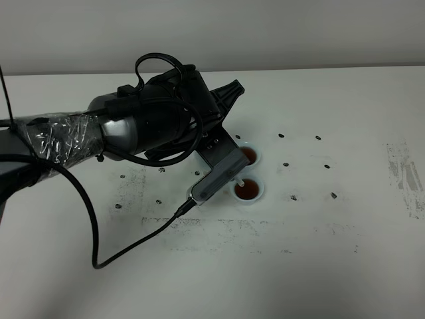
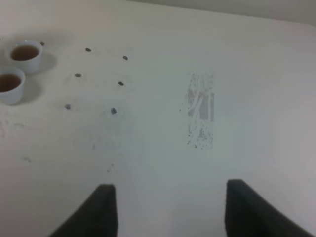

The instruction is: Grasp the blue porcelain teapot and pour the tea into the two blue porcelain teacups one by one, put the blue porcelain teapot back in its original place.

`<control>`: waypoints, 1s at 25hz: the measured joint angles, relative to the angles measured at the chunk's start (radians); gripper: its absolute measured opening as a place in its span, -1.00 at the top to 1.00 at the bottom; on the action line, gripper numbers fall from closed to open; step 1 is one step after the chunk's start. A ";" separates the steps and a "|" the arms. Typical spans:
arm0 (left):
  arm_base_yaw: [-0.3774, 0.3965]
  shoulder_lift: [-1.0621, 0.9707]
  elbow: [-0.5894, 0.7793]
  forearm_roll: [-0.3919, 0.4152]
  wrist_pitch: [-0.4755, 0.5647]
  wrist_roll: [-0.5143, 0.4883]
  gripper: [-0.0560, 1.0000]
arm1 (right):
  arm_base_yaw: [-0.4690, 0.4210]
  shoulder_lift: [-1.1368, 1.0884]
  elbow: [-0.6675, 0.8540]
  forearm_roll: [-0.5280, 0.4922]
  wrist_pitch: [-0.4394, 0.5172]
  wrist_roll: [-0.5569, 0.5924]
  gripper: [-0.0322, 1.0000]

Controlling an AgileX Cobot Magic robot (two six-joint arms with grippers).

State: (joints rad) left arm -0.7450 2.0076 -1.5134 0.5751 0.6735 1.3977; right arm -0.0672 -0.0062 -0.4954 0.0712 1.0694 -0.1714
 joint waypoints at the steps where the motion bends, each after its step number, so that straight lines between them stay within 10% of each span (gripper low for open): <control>1: 0.000 0.000 0.000 -0.010 0.002 -0.004 0.83 | 0.000 0.000 0.000 0.000 0.000 0.000 -0.04; 8: 0.000 0.000 0.000 -0.057 0.026 -0.138 0.83 | 0.000 0.000 0.000 0.000 0.000 0.000 -0.04; 25: 0.000 -0.089 0.000 -0.150 0.076 -0.953 0.83 | 0.000 0.000 0.000 0.000 0.000 0.000 -0.04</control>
State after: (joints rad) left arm -0.7450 1.9184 -1.5134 0.4249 0.7495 0.4450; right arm -0.0672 -0.0062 -0.4954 0.0712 1.0694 -0.1714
